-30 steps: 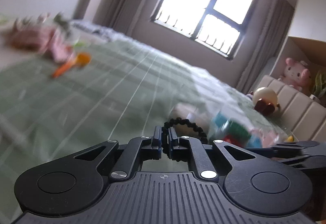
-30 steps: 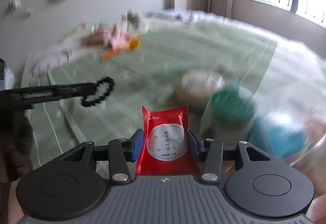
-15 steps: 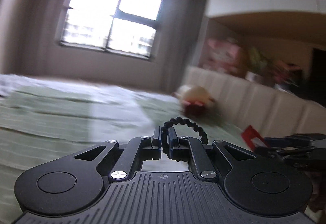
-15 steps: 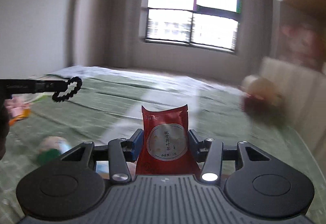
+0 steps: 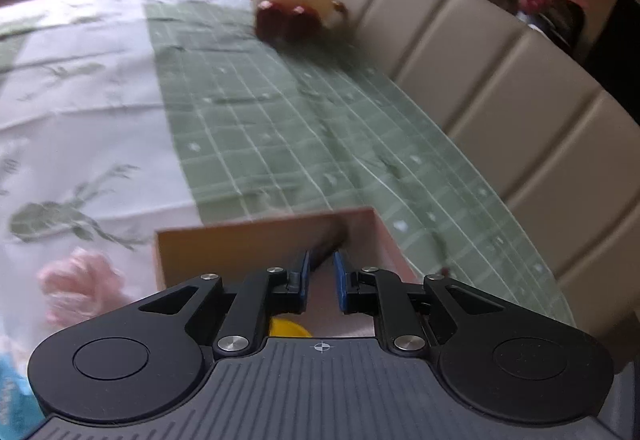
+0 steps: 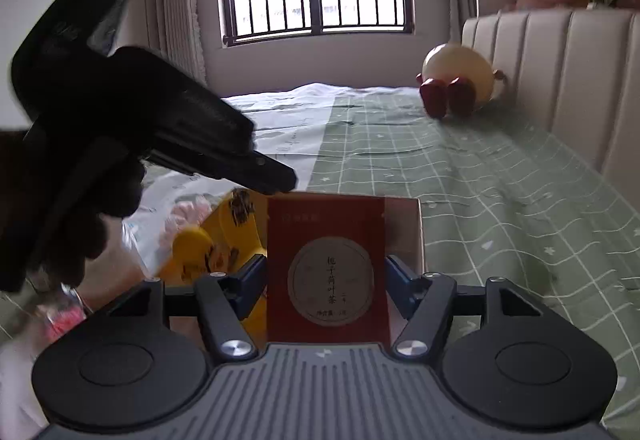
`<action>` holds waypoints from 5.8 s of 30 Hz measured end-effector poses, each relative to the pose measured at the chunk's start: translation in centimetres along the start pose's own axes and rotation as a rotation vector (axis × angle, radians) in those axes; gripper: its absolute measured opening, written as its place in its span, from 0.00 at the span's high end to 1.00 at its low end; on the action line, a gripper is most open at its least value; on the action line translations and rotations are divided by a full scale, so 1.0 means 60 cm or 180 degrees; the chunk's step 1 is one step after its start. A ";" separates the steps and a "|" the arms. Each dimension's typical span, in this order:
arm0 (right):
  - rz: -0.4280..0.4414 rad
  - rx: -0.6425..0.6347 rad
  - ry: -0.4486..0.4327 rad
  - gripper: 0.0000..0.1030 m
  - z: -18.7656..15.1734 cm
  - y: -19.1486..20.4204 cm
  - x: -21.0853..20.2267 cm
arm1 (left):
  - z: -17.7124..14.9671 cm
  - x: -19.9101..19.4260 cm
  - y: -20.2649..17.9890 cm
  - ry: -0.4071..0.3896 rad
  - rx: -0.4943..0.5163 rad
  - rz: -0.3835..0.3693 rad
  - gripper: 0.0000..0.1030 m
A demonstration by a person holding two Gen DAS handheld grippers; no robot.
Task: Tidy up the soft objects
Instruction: 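Lower both items into the pink box and open both grippers, then reach the left gripper to the pink Kleenex tissue pack and grasp it, then grasp the small pink-orange hair clip with the right gripper while the left holds the tissues, then carry the tissue pack and hair clip over the pink box and open both grippers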
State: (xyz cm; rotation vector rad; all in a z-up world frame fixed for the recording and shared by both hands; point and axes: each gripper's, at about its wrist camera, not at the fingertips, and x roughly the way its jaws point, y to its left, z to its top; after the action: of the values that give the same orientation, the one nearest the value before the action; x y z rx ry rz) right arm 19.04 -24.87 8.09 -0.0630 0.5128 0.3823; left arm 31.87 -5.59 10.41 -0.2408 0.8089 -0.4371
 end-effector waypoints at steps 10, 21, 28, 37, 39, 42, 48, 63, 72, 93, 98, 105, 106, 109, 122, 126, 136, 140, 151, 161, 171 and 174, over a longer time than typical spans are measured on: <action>-0.0228 -0.0326 -0.0162 0.36 -0.026 0.048 -0.049 | -0.110 -0.232 0.022 -0.1063 0.0217 0.0468 0.85; 0.0139 0.0365 -0.0117 0.32 0.042 0.053 -0.028 | -0.324 -0.392 0.211 -0.1106 -0.0798 0.1524 0.85; 0.0664 -0.0760 0.0025 0.32 -0.016 0.237 -0.050 | -0.422 -0.429 0.286 -0.1012 -0.1311 0.1534 0.85; 0.0798 -0.0971 0.0603 0.31 -0.085 0.349 0.039 | -0.461 -0.446 0.281 -0.0924 -0.1186 0.1218 0.85; 0.0882 -0.0932 0.0640 0.31 -0.093 0.362 0.026 | -0.464 -0.447 0.279 -0.0954 -0.1229 0.1175 0.85; 0.1506 -0.1032 0.0717 0.31 -0.104 0.396 -0.018 | -0.459 -0.445 0.272 -0.0977 -0.1205 0.1095 0.85; 0.2007 -0.1366 0.0610 0.31 -0.125 0.436 -0.093 | -0.432 -0.419 0.225 -0.0941 -0.0957 0.0997 0.85; 0.0224 -0.0125 0.0424 0.31 -0.131 0.202 -0.040 | -0.399 -0.251 0.057 -0.0318 0.0389 0.1696 0.75; 0.0266 -0.0066 0.0438 0.30 -0.146 0.196 -0.028 | -0.398 -0.262 0.051 -0.0520 0.0339 0.1275 0.41; 0.0253 -0.0331 0.0538 0.22 -0.143 0.224 -0.023 | -0.424 -0.315 0.156 -0.0511 -0.0262 0.1166 0.46; 0.0399 -0.0665 0.0333 0.22 -0.119 0.295 -0.036 | -0.468 -0.417 0.190 -0.0770 -0.0460 0.1228 0.46; 0.0769 -0.0981 0.0423 0.40 -0.083 0.438 0.025 | -0.495 -0.467 0.279 -0.0918 -0.1035 0.1745 0.46; 0.0778 -0.0989 0.0450 0.40 -0.077 0.455 0.043 | -0.498 -0.466 0.287 -0.0906 -0.1079 0.1746 0.46; 0.0777 -0.0957 0.0576 0.40 -0.063 0.483 0.093 | -0.509 -0.465 0.294 -0.0947 -0.1078 0.1709 0.46; 0.0846 -0.1130 0.0654 0.86 -0.061 0.508 0.066 | -0.520 -0.459 0.296 -0.1066 -0.1012 0.1674 0.46; 0.0976 -0.1327 0.0518 0.88 -0.076 0.504 0.009 | -0.521 -0.460 0.299 -0.1083 -0.1002 0.1670 0.46; 0.0935 -0.1167 0.0604 0.57 -0.092 0.478 -0.012 | -0.529 -0.461 0.299 -0.1125 -0.0958 0.1647 0.46; 0.0989 -0.1205 0.0443 0.39 -0.074 0.506 -0.002 | -0.530 -0.461 0.302 -0.1138 -0.0971 0.1623 0.46; 0.0882 -0.1029 0.0815 0.59 -0.095 0.531 0.073 | -0.526 -0.457 0.293 -0.1095 -0.0904 0.1694 0.46; 0.1072 -0.1107 0.0594 0.83 -0.047 0.514 0.011 | -0.500 -0.474 0.301 -0.1128 -0.1067 0.1628 0.47; 0.0641 -0.0906 -0.0431 0.83 0.137 0.305 -0.081 | -0.232 -0.491 0.183 -0.1570 -0.0163 0.1491 0.47; 0.0356 -0.0788 -0.0559 0.83 0.158 0.209 -0.087 | -0.135 -0.457 0.115 -0.1597 0.0013 0.1044 0.47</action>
State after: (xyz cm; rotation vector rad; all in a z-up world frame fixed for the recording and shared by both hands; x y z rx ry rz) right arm 14.64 -13.55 19.38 -0.2384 0.2942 0.5542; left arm 11.18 12.91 20.09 -0.1975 0.3435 -0.0595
